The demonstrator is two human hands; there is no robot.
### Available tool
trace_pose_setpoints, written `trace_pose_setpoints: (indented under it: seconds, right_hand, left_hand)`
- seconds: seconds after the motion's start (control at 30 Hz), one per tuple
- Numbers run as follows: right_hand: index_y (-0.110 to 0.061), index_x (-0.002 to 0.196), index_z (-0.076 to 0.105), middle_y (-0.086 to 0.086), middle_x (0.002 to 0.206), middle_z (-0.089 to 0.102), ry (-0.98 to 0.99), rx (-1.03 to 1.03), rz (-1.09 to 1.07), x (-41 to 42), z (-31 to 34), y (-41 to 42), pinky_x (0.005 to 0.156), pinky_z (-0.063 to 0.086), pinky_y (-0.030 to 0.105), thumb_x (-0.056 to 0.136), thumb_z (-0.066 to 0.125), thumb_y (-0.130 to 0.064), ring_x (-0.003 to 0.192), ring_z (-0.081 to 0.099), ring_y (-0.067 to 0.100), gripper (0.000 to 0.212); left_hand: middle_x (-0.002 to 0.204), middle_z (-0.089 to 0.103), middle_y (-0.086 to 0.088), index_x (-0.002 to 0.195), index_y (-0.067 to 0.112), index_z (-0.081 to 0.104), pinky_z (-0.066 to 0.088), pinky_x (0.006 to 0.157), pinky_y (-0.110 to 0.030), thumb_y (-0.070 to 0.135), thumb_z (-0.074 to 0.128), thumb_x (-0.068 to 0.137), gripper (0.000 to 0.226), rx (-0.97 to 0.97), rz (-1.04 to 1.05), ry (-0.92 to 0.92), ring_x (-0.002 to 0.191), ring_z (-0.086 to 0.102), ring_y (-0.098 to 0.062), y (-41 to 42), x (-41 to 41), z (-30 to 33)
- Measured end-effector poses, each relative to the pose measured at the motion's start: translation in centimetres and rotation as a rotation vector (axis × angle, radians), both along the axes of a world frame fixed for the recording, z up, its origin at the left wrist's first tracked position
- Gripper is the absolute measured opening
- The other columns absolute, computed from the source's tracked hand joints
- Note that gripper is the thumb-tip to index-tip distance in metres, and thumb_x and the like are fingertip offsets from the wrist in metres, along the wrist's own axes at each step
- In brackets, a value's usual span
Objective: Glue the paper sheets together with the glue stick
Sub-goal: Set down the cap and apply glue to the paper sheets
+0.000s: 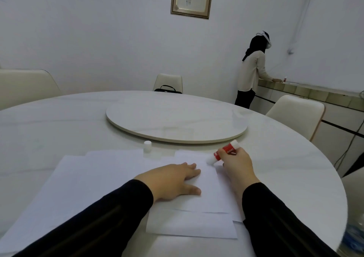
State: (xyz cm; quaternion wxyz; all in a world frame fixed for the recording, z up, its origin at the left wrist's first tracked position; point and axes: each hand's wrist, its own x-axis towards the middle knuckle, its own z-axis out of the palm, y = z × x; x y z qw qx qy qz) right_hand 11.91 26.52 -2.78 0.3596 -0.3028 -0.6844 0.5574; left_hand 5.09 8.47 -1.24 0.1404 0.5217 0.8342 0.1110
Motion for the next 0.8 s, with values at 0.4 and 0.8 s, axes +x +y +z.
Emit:
trace_pose_setpoints:
  seconds: [0.4,0.8]
  right_hand:
    - [-0.031,0.078,0.058,-0.012,0.084,0.065,-0.095,0.380,0.148,1.6,0.3,-1.5,0.068,0.039,0.020,0.078,0.069,-0.017,0.085,0.059,0.004,0.018]
    - [-0.036,0.081,0.055,-0.015,0.089,0.063,-0.260,0.529,0.152,2.2,1.2,-1.6,0.091,0.043,0.037,0.081,0.066,-0.022,0.098,0.057,0.016,0.018]
  left_hand:
    - [0.157,0.000,0.019,0.149,0.036,0.010,0.004,0.115,-0.030,0.058,0.034,0.092,0.065,-0.027,0.021,0.089,0.145,0.000,-0.004,0.0,0.7,-0.3]
    - [0.158,-0.007,0.014,0.150,0.031,-0.001,-0.005,0.115,-0.027,0.054,0.021,0.095,0.064,-0.031,-0.017,0.193,0.144,-0.007,-0.005,0.1,0.7,-1.6]
